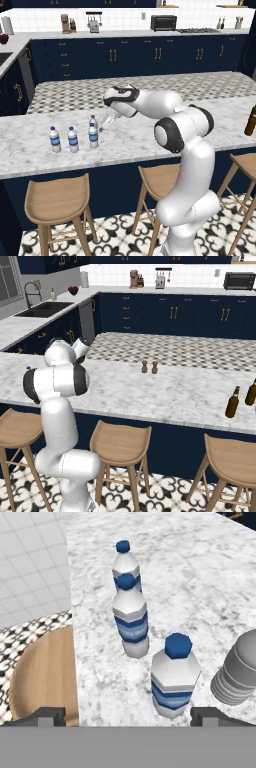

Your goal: Move the plastic bottles in the middle to the plastics group, and the glass bottles in the middle to the glass group.

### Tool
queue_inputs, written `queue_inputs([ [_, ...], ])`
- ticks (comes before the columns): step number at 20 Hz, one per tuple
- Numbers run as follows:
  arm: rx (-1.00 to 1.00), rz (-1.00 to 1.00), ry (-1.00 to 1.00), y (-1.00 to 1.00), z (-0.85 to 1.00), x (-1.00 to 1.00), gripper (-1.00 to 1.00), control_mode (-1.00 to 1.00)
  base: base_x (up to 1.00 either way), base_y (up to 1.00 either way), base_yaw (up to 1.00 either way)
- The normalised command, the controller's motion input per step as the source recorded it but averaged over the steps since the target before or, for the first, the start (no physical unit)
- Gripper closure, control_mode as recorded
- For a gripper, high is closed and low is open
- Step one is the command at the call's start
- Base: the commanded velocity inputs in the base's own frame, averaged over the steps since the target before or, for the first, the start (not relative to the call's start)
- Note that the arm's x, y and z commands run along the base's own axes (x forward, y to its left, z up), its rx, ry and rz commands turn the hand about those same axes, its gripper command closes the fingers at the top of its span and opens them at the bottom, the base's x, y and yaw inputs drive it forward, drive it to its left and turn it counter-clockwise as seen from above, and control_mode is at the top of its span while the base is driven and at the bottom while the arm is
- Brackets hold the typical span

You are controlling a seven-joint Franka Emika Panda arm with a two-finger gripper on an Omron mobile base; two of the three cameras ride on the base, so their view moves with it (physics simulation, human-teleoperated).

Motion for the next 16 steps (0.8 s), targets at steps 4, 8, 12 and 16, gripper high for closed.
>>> queue_inputs([
  [4,0.06,-0.13,0.18,-0.40,0.48,-0.93,-1.00,-1.00,0.00,0.00,0.00],
  [8,0.10,-0.15,0.17,-0.37,0.54,-0.81,-1.00,-1.00,0.00,0.00,0.00],
  [12,0.03,-0.16,0.06,-0.76,0.33,-0.46,-1.00,-1.00,0.00,0.00,0.00],
  [16,0.00,-0.16,0.09,-0.95,0.31,-0.14,-1.00,-1.00,0.00,0.00,0.00],
])
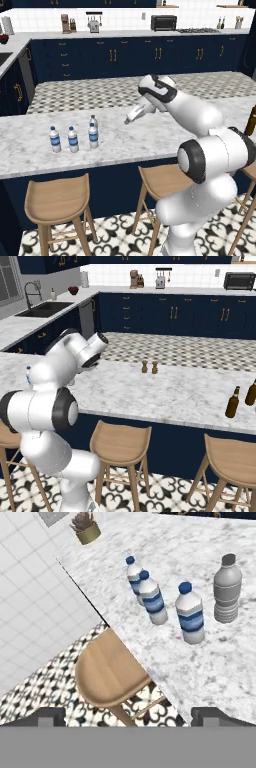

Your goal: Move the plastic bottles in the middle to the plastics group, and the glass bottles in the middle to the glass group.

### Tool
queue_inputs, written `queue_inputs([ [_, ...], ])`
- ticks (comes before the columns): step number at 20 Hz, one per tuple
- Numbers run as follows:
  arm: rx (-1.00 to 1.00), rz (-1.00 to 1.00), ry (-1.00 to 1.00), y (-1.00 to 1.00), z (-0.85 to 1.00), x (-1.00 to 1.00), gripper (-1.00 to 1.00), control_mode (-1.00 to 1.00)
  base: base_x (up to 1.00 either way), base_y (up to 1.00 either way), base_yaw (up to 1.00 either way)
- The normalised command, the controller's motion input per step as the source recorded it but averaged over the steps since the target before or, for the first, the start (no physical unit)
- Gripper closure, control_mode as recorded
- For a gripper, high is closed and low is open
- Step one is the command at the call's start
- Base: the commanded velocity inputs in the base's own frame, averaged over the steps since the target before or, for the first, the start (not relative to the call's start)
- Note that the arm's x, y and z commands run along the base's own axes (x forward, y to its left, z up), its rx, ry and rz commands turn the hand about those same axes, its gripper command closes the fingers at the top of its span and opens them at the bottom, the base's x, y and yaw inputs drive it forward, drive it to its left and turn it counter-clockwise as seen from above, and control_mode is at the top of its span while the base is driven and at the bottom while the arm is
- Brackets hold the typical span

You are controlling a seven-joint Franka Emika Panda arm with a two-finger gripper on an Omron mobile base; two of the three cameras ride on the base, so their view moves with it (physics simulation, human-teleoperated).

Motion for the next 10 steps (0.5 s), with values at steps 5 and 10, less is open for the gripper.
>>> queue_inputs([
  [5,-0.03,-0.15,0.18,-0.97,0.25,0.00,-1.00,-1.00,0.00,0.00,0.00],
  [10,-0.06,-0.12,0.16,-0.94,0.29,-0.07,-1.00,-1.00,0.00,0.00,0.00],
])
